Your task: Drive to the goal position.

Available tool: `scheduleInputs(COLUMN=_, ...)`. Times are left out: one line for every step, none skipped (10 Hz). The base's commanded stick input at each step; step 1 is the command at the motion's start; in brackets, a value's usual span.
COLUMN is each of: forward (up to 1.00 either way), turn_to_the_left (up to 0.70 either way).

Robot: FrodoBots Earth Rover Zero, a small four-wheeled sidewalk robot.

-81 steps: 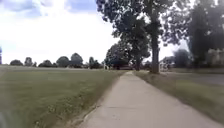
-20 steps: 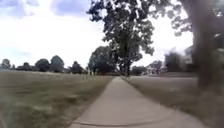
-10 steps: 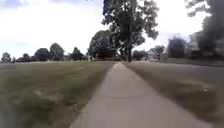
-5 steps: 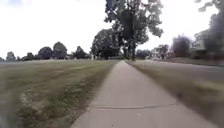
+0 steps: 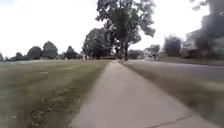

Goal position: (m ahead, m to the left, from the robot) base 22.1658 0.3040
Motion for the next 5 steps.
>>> scheduleInputs(forward=1.00, turn_to_the_left=0.00)
scheduleInputs(forward=1.00, turn_to_the_left=0.00)
scheduleInputs(forward=1.00, turn_to_the_left=0.00)
scheduleInputs(forward=1.00, turn_to_the_left=0.00)
scheduleInputs(forward=1.00, turn_to_the_left=0.00)
